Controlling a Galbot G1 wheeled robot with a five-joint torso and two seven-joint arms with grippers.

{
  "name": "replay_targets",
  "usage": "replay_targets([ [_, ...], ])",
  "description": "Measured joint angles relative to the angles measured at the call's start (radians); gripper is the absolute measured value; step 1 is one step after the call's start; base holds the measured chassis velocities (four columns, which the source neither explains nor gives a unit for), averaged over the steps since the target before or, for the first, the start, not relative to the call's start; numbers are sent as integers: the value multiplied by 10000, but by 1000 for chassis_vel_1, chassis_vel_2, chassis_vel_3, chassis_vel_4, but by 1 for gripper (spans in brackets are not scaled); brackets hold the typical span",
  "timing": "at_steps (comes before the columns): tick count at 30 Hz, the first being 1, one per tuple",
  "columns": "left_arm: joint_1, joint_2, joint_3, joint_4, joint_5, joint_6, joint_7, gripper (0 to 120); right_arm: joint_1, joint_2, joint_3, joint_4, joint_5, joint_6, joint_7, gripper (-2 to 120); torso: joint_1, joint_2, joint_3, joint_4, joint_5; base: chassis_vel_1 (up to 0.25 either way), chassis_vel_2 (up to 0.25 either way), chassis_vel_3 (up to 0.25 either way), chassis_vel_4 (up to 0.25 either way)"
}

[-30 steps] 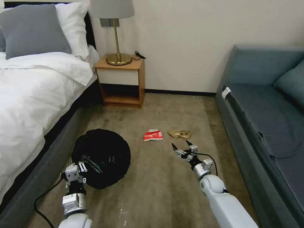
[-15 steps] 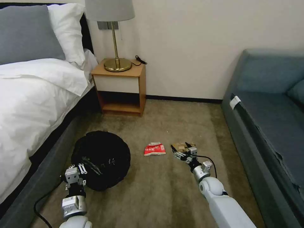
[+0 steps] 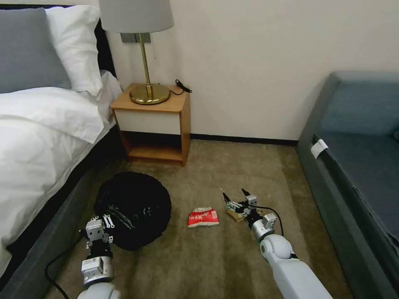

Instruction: Pick up the trash bin, then pick up the garbage on the floor and place it into the trash bin.

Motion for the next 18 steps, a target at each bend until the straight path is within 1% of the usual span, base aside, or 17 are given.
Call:
replay_targets([
  [4, -12, 20, 19, 19, 3, -32, 42, 4, -8, -21, -49, -25, -142, 89, -53, 100, 1, 0, 1, -1, 0, -211, 236, 222, -231],
  [8, 20, 52, 48, -64, 23, -35, 98, 4, 89, -204, -283, -34, -224, 80, -69, 100, 2, -1, 2, 0, 1, -130, 163, 105, -110],
  [14, -20, 122, 65, -99, 28, -27, 151, 4, 475, -286, -660, -236, -76, -173, -4, 100, 0, 0, -1, -1, -1, 12, -14, -17, 15],
  [18, -136, 267, 71, -97, 29, 5, 190, 4, 926, -254, -1056, -642, -20, -314, 49, 100, 0, 0, -1, 0, -1, 0, 0, 0, 0],
])
